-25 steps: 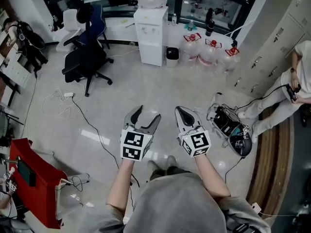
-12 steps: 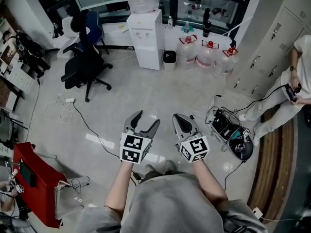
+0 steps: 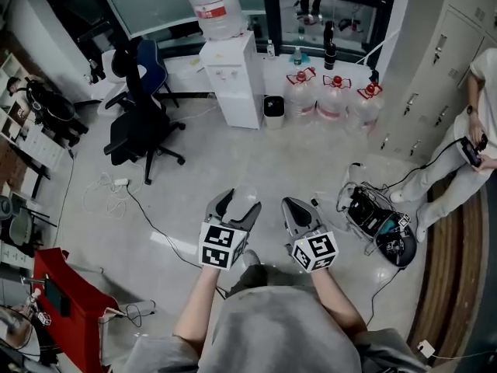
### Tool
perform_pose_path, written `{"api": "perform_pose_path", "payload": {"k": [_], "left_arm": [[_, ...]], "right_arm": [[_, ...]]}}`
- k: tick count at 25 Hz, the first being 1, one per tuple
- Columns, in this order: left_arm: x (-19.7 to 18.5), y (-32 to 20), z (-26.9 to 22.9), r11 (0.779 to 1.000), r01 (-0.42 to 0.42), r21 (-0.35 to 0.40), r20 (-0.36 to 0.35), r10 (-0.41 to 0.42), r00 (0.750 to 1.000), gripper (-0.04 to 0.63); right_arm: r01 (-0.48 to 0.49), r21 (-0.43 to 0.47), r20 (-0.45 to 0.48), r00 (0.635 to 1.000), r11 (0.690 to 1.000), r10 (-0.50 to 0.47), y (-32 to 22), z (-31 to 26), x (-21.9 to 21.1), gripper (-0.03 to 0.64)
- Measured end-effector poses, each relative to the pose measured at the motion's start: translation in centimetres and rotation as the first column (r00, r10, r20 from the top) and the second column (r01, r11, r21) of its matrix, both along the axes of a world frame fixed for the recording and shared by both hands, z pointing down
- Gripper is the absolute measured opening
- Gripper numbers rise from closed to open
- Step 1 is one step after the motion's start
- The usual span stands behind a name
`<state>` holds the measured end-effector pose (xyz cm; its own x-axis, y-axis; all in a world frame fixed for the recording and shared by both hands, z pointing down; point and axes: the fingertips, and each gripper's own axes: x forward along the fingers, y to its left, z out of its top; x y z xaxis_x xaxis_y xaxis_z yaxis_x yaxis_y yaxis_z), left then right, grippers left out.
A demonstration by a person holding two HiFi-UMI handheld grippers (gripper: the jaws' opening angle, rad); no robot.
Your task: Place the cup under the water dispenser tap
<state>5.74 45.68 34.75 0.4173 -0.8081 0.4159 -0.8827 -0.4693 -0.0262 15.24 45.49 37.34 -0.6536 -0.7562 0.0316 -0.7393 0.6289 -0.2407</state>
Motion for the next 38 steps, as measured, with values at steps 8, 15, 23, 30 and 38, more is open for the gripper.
{"api": "perform_pose_path", "payload": {"k": [8, 15, 23, 30, 38], "left_arm": [[-1.7, -5.0, 1.4, 1.000, -0.017, 0.002, -0.002, 0.017, 1.000, 0.305], [-4.8, -11.2, 1.9, 0.999, -0.034, -0.012, -0.012, 0.034, 0.999, 0.305], [-10.4, -18.7, 3.0, 0.999, -0.031, -0.044, -0.027, 0.029, 0.999, 0.305], [-15.1, -24.7, 3.6, 0.998, -0.020, -0.055, -0.051, 0.018, 0.999, 0.305], [-18.0, -28.6, 4.7, 0.997, -0.019, -0.074, -0.076, 0.013, 0.997, 0.305]], "right_arm": [[-0.012, -0.024, 0.015, 1.000, 1.000, 0.012, -4.9, 1.3, -1.4, 0.012], [-0.024, -0.057, 0.017, 1.000, 0.998, 0.025, -10.6, 1.9, -4.3, 0.012], [-0.031, -0.088, 0.021, 0.999, 0.996, 0.033, -18.3, 2.8, -9.6, 0.012], [-0.019, -0.097, -0.003, 1.000, 0.995, 0.019, -24.5, 3.1, -14.7, 0.012], [-0.030, -0.085, -0.021, 0.999, 0.996, 0.028, -28.4, 2.6, -17.5, 0.012]]}}
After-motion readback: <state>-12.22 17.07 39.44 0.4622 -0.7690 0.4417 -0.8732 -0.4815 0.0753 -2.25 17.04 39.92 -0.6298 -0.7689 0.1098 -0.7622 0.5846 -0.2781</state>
